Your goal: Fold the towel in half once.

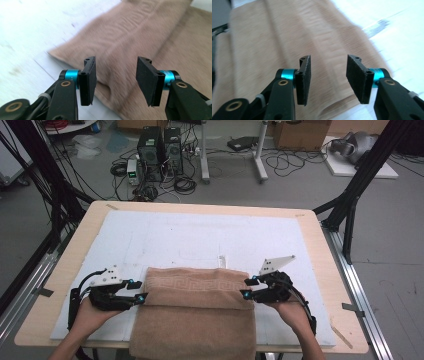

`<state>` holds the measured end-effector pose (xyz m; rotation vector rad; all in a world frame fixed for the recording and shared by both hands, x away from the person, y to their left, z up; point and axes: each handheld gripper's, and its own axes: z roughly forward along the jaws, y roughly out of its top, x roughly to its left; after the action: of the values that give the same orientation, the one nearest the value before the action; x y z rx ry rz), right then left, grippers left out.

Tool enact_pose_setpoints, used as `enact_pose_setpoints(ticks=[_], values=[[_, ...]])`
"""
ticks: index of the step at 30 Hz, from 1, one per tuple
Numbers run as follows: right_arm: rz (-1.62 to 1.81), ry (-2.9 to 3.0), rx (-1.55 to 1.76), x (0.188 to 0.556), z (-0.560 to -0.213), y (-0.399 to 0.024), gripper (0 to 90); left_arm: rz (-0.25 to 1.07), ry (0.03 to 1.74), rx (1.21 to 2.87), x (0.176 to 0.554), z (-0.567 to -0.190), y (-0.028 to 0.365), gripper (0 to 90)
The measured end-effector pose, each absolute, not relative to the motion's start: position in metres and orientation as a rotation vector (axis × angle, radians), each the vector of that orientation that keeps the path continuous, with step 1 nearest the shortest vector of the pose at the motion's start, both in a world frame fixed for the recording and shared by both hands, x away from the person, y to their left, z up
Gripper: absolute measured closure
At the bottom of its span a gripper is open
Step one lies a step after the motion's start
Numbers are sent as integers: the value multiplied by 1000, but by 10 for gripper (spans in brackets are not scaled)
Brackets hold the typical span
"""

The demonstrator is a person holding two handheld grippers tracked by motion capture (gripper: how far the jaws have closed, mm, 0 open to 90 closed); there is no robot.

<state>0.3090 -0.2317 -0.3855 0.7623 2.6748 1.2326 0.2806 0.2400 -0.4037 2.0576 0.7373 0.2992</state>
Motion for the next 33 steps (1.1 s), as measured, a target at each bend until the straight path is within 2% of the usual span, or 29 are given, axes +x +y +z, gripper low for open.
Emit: enact_pose_setpoints(ticks=[6,10,14,16,19,21,27,29,31,33], values=[[1147,2631,914,346,-403,-222,477,344,847,2064,313,-414,227,486],[1063,2666,991,363,-422,-218,475,299,901,2104,330,-429,222,495],[1064,2673,1005,366,-435,-217,601,248,919,2140,336,-438,219,554],[1084,2695,1007,366,-435,-218,762,245,895,2147,335,-438,218,642],[1084,2743,958,364,-434,-216,879,248,873,2154,332,-436,216,741],[1083,2754,932,364,-433,-216,893,247,869,2147,331,-434,217,764],[1088,2753,891,359,-426,-215,893,253,856,2125,328,-429,220,760],[1050,2704,928,360,-425,-215,701,266,896,2102,331,-430,222,660],[1045,2665,983,364,-427,-219,620,263,938,2070,334,-430,226,552],[1033,2666,1013,366,-429,-221,600,272,955,2054,336,-429,228,531]])
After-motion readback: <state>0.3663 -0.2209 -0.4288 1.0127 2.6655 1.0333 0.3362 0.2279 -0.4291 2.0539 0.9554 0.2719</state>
